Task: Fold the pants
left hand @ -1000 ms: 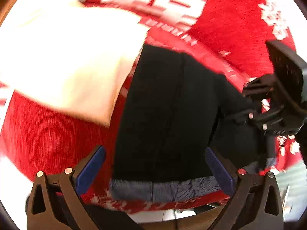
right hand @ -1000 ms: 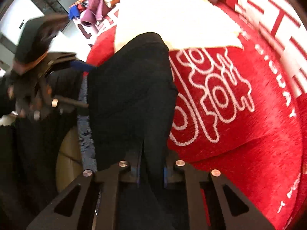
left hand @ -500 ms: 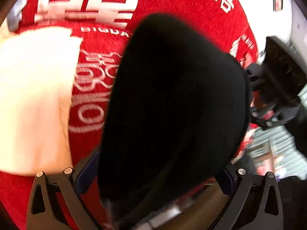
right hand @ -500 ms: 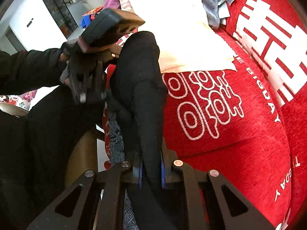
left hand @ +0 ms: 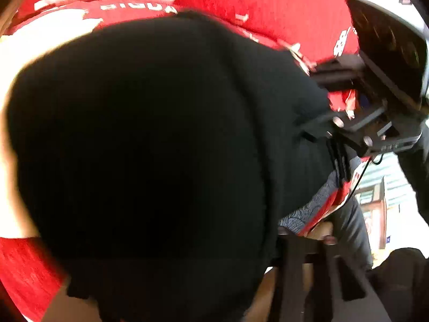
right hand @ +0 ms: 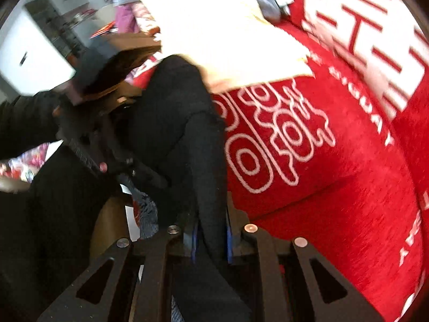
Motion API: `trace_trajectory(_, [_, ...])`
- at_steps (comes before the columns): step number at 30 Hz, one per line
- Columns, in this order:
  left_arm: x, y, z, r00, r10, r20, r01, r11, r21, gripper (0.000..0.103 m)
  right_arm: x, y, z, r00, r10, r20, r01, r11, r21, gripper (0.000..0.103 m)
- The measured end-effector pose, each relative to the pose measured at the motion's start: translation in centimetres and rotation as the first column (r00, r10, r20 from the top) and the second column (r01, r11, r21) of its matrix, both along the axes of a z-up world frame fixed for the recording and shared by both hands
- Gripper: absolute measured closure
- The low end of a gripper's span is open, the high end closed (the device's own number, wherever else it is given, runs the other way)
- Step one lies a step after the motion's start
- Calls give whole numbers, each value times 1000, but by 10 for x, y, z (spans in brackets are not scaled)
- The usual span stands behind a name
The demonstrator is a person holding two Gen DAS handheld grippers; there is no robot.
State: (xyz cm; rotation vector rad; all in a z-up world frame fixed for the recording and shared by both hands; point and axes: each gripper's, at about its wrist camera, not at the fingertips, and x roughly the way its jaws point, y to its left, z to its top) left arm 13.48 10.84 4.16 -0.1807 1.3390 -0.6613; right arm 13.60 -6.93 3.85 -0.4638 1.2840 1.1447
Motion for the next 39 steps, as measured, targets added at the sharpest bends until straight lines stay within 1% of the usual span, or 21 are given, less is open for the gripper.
trace_trajectory(2, [2,-13,6,1000,-5,9,5,998,56,75,4,6,-5,999,-31,19,32,999,-41,70])
trace_trajectory(3, [5,-16,7,1000,-1,5,0,998,69,75,5,7,-7,998,-48,30,50,997,-64,61])
trace_trajectory(6, [9,-19,5,998,48,-34,-44,993,111,75,10,1,-3,981,-137,137,158,975,-158,22])
trace_trajectory(7, [6,-16,9,998,57,-39,-52,991,122,75,12,-5,0,968,-182,170,212,961,-180,21])
trace_trajectory(10, [2,-12,6,995,86,-40,-79,985,155,75,15,-37,10,923,-352,159,377,909,-177,21])
trace_trajectory(12, [-8,-18,6,994,104,-35,-96,976,197,75,7,-61,15,871,-439,219,480,855,-197,21])
trace_trajectory(15, [-9,-30,13,992,126,-17,-117,959,259,76,-7,-79,5,804,-461,374,567,783,-254,21])
trace_trajectory(16, [-15,-45,11,991,132,-12,-124,954,272,76,-7,-84,-5,790,-466,398,590,755,-286,21])
trace_trajectory(18, [-14,-49,19,988,153,-7,-144,944,298,76,-13,-92,-27,786,-500,364,610,725,-320,21])
trace_trajectory(19, [-16,-52,22,987,161,-7,-151,940,306,76,-21,-94,-37,783,-528,327,618,718,-319,21])
trace_trajectory(20, [-18,-55,26,985,172,0,-163,935,314,76,-32,-96,-32,747,-553,368,654,713,-254,21])
trace_trajectory(22, [-20,-56,38,984,175,14,-170,930,326,76,-47,-93,-28,780,-531,331,615,746,-254,21])
trace_trajectory(23, [-21,-58,42,985,169,26,-168,926,337,76,-55,-95,-24,776,-544,320,621,747,-236,21])
trace_trajectory(25, [-21,-65,47,986,162,38,-164,918,362,76,-70,-100,-24,743,-593,311,661,723,-201,21])
trace_trajectory(26, [-20,-70,49,985,168,30,-167,913,373,76,-75,-99,-29,744,-593,308,662,718,-215,21])
trace_trajectory(28, [-17,-75,49,981,192,2,-179,913,367,76,-88,-92,-28,750,-542,378,639,741,-206,20])
trace_trajectory(29, [-14,-76,51,976,218,-17,-196,907,373,76,-90,-93,-25,762,-541,356,630,746,-216,20])
trace_trajectory(31, [-13,-78,54,969,245,-31,-215,899,381,76,-90,-104,-12,752,-583,308,648,739,-182,20])
trace_trajectory(34, [-13,-90,67,965,260,-24,-228,885,406,76,-98,-136,20,681,-645,345,709,699,-95,20])
trace_trajectory(36, [-17,-109,79,967,252,17,-233,861,452,76,-104,-165,37,626,-692,359,756,652,-60,19])
trace_trajectory(39, [-25,-147,99,975,209,77,-220,848,482,76,-114,-210,51,557,-744,368,811,583,-48,19])
